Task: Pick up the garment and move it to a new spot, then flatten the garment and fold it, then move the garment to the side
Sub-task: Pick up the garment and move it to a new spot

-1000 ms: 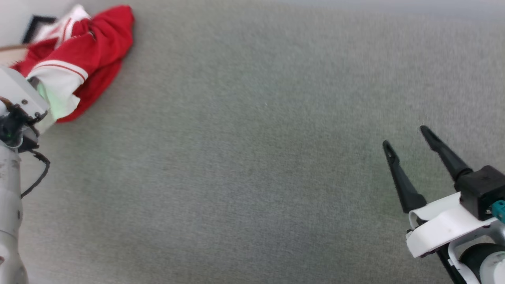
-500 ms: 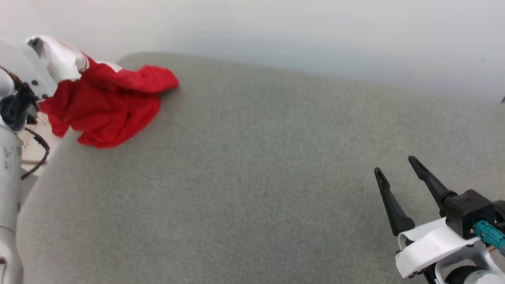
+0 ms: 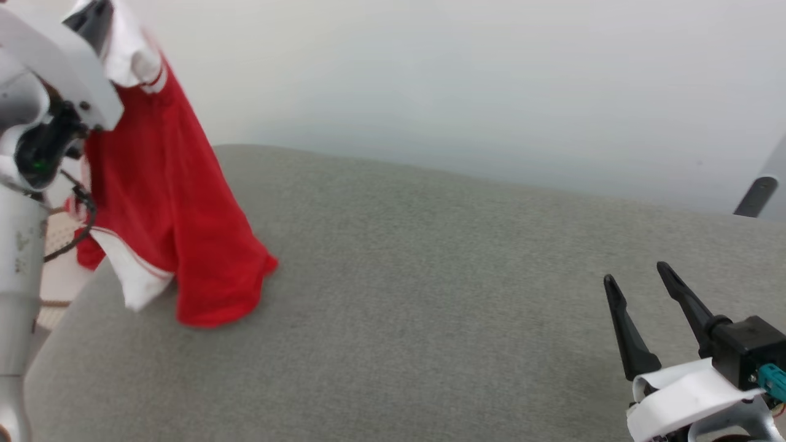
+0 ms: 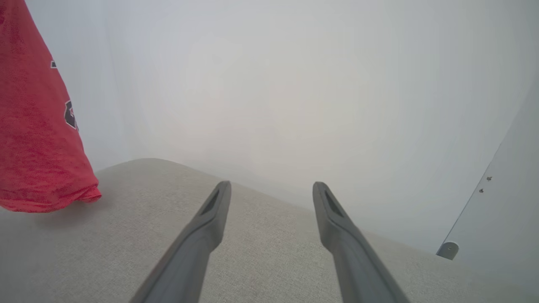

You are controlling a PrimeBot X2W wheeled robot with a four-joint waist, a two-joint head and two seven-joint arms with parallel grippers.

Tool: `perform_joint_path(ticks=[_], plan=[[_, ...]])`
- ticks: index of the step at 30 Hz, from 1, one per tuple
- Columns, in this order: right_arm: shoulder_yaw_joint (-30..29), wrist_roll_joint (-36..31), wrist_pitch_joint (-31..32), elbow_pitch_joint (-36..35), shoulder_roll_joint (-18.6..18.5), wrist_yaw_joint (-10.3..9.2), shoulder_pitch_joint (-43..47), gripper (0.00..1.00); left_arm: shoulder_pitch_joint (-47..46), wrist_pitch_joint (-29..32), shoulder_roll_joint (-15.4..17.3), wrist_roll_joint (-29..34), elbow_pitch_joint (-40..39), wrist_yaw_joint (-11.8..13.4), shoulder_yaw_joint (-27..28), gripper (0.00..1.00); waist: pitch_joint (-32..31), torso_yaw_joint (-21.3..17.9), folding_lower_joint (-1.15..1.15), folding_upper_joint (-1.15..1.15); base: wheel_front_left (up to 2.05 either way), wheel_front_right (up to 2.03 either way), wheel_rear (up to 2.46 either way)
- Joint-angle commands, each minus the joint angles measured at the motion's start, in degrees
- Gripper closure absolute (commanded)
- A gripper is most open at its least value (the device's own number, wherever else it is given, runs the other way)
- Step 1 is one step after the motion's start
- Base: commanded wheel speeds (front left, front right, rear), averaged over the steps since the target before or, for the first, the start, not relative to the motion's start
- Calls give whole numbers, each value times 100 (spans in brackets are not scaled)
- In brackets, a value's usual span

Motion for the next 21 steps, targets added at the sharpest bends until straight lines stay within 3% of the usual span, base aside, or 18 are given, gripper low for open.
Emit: perform_joint_path(ticks=[1,12,21], plan=[[-61,-30,-43,-2,19,-2,117,0,73,52,-11,-45,-255,-14,-25,100,-76,-126,0,0,0,0,0],[-484,-188,-108,-72,154,-2,240,0,413,722,-43,-218,-2090,358,-129,100,-125,-776,0,0,0,0,0],[-1022,-430,-78,-168,197,-2,350,0,713,1088,-95,-293,-3134,633,-260,100,-58,-1485,0,0,0,0,0]])
